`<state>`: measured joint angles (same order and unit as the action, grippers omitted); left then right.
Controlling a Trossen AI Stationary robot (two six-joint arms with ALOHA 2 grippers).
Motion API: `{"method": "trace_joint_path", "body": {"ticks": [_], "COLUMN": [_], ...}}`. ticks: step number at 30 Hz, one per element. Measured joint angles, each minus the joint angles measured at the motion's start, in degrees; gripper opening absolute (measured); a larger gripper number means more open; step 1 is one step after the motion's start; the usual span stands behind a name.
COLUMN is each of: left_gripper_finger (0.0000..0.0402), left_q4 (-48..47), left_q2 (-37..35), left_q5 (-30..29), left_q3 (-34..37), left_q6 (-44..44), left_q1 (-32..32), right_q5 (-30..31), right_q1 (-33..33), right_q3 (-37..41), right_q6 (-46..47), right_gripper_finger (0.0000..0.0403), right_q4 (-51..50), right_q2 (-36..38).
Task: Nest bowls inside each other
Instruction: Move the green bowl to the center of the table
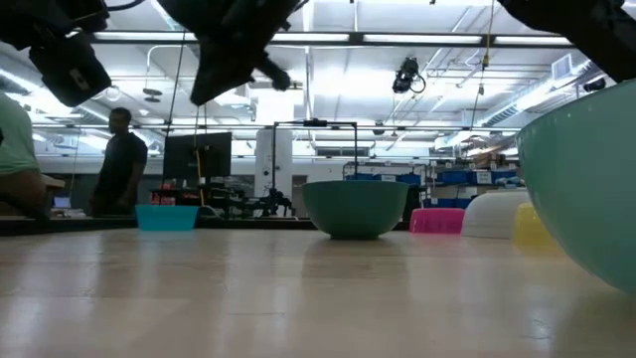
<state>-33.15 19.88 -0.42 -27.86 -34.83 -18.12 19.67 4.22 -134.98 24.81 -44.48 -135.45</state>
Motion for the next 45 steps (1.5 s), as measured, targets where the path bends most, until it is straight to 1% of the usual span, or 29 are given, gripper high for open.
{"method": "trace_joint_path", "body": {"ticks": [3, 6, 11, 14, 17, 20, 22, 25, 29, 32, 35, 38, 41, 45], "left_gripper_finger": [0.0153, 0.0153, 0.0153, 0.0153, 0.0153, 0.0153, 0.0153, 0.0153, 0.0153, 0.0153, 0.0153, 0.0153, 0.0153, 0.0153], "left_q4": [0.0, 0.0, 0.4, 0.7, 1.8, 2.7, 2.9, 3.0, 2.9, 3.0, 3.5, 3.8, 4.0, 4.2], "left_q2": [0.0, 0.0, 0.0, 0.0, 0.0, 0.0, 0.0, 0.0, 0.0, 0.0, 0.0, 0.0, 0.0, 0.0], "left_q5": [-1.0, -1.6, -2.9, -3.6, -3.8, -3.8, -3.8, -3.8, -3.8, -3.8, -3.8, -3.4, -2.9, -2.5], "left_q3": [0.0, 0.0, 0.0, 0.0, 0.0, -0.1, -0.1, -0.1, -0.1, -0.1, -0.1, -0.1, -0.1, -0.1], "left_q6": [0.1, 0.5, 2.9, 3.9, 4.5, 4.6, 4.7, 4.7, 4.6, 4.7, 4.7, 4.8, 4.8, 4.8], "left_q1": [-0.8, -1.3, -1.6, -1.5, -1.5, -1.5, -1.5, -1.5, -1.5, -1.5, -1.5, -1.5, -1.5, -1.5], "right_q5": [0.3, -2.4, -7.0, -8.0, -8.1, -8.0, -7.8, -5.4, 4.9, 10.8, 14.5, 15.3, 14.3, 10.6], "right_q1": [1.3, 4.1, 10.6, 14.2, 16.8, 18.8, 20.2, 22.9, 28.0, 31.9, 35.5, 38.7, 41.4, 44.0], "right_q3": [1.3, 2.9, 3.5, 3.5, 3.5, 3.5, 3.5, 3.5, 3.5, 3.5, 3.5, 3.5, 3.5, 3.5], "right_q6": [0.0, -0.1, -3.6, -6.2, -6.4, -4.6, -1.3, 6.3, 16.6, 23.9, 32.1, 40.8, 47.4, 55.1], "right_gripper_finger": [0.0, 0.0, 0.0, 0.0, 0.0, 0.0, 0.0, 0.0, 0.0, 0.0, 0.0, 0.0, 0.0, 0.0], "right_q4": [0.1, 2.2, 11.6, 15.9, 15.5, 13.2, 10.2, 1.1, -12.4, -17.1, -21.1, -24.1, -24.1, -23.1], "right_q2": [0.9, 1.6, 1.7, 1.9, 2.3, 2.9, 2.9, 2.9, 2.9, 3.3, 4.6, 5.0, 5.0, 4.5]}}
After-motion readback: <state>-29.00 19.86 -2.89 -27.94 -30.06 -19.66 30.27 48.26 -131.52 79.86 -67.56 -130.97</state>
